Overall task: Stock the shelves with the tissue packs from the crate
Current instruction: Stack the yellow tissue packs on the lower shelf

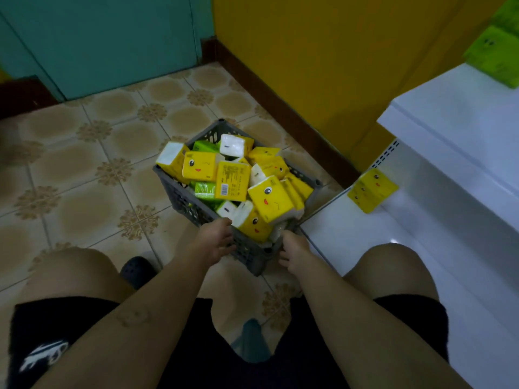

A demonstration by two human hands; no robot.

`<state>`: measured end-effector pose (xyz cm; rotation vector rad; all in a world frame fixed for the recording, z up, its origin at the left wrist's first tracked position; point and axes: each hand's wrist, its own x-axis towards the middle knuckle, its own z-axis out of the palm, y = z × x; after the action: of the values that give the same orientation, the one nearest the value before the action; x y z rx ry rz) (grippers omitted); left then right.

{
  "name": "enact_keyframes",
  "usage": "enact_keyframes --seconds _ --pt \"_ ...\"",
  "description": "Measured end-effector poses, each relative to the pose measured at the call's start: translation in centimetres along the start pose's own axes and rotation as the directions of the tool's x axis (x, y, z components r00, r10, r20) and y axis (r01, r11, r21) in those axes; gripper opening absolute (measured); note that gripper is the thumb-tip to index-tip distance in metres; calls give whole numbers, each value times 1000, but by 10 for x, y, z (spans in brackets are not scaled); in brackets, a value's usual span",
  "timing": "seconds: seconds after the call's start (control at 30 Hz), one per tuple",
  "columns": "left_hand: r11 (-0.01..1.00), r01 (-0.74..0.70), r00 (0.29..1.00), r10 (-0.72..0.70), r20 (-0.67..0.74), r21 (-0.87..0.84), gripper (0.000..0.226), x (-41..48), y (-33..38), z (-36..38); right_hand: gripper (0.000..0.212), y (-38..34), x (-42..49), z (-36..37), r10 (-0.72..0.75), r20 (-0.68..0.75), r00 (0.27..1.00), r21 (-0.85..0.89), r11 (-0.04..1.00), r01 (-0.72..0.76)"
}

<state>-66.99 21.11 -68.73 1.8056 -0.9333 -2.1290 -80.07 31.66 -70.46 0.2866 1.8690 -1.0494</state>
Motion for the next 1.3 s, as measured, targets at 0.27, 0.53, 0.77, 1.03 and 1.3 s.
enact_keyframes --seconds 0.27,0.53,0.77,1.03,1.3 --pt "991 113 989 -118 -85 -67 8 59 2 13 37 -15 63 6 57 -50 997 -94 994 -62" --pt "961 197 969 -221 -110 -195 37 119 29 16 38 0 113 26 87 -192 978 -182 976 -123" --pt "983 49 893 -123 -433 -178 16 175 42 -7 41 26 127 28 -84 -187 979 -410 912 0" --pt "997 -52 871 74 -485 58 26 175 24 -13 39 42 107 17 -246 -169 955 -342 923 177" --pt "999 -40 861 21 -507 -26 26 137 -29 -10 28 49 106 -3 -94 -178 980 -300 953 37"
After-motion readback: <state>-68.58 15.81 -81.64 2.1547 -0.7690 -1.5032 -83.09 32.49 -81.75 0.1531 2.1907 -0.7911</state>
